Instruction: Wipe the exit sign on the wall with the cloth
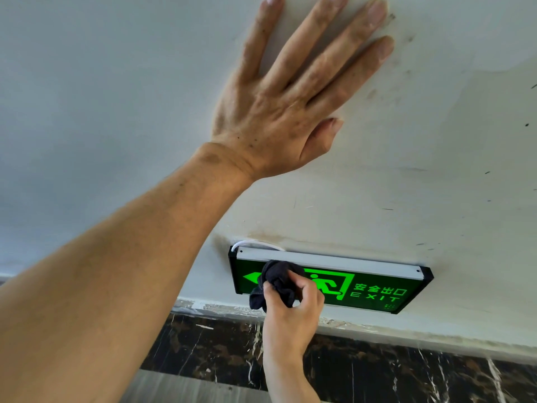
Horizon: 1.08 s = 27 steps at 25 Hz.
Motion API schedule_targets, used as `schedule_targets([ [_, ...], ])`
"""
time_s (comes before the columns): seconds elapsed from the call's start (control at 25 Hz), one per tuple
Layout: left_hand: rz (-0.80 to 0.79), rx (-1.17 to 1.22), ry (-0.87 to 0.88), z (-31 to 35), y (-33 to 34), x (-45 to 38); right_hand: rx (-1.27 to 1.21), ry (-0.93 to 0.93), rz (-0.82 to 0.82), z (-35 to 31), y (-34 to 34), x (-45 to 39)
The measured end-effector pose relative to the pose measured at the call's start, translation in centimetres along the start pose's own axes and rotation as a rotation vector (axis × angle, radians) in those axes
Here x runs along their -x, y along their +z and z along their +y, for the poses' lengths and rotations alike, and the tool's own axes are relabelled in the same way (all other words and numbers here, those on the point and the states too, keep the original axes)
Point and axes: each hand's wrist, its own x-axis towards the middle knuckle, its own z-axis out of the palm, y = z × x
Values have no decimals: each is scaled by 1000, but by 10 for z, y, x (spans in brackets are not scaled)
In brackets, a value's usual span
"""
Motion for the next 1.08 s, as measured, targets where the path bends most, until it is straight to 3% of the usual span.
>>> schedule_targets([
  [0.24,-6,5,-1,0,-2,0,50,-17,-26,-3,25,17],
  [0.48,-19,1,9,0,-1,0,78,32,-247,-8,49,34],
  [0.64,-16,-5,8,-1,1,0,-9,30,-264,-10,30,34],
  [0.76,-22,-15,21,-1,1,0,-30,43,-150,-2,-12,30],
  [1.08,-22,-43,36,-2,1,2,17,1,350,9,-140,-52],
])
